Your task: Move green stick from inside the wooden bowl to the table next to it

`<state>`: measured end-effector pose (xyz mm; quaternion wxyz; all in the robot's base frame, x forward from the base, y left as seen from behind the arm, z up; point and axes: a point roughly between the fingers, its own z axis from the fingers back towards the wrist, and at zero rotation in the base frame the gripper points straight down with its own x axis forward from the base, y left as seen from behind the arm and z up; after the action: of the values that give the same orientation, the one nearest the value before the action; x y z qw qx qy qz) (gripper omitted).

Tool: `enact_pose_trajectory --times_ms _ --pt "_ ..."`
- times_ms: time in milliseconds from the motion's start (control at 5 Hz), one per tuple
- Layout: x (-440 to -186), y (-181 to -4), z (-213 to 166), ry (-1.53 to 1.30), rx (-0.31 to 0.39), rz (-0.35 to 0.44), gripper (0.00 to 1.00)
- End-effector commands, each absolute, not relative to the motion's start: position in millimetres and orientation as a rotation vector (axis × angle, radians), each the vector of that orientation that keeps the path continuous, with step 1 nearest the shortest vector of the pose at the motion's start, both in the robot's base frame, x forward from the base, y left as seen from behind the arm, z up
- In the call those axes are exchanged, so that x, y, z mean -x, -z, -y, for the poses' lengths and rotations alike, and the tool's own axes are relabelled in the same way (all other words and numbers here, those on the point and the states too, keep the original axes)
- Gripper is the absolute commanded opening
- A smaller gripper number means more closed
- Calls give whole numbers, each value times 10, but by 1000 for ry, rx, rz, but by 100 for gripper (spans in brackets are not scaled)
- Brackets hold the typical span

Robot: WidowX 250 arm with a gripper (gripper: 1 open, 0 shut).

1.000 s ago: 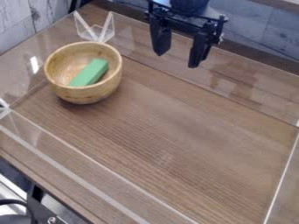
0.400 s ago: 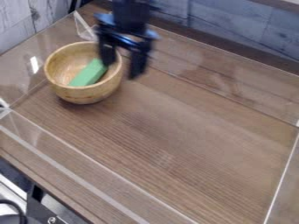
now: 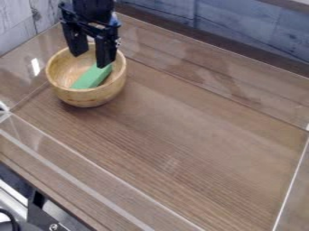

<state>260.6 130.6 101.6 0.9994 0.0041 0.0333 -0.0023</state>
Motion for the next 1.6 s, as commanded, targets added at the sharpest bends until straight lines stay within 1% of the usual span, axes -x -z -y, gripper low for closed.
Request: enact_pose_trajectory --times_ms 0,400,800,1200,1400 --pt "-2758 -1080 -1429 -28 -36 -17 100" --pt "-2793 -961 -1457 -99 -34 -21 100" --pt "-2834 -654 -1529 -137 -41 -27 100" --pt "-2804 -608 -1631 -179 -46 -43 100" --pt "-2879 -578 -1689 -260 -43 -48 100"
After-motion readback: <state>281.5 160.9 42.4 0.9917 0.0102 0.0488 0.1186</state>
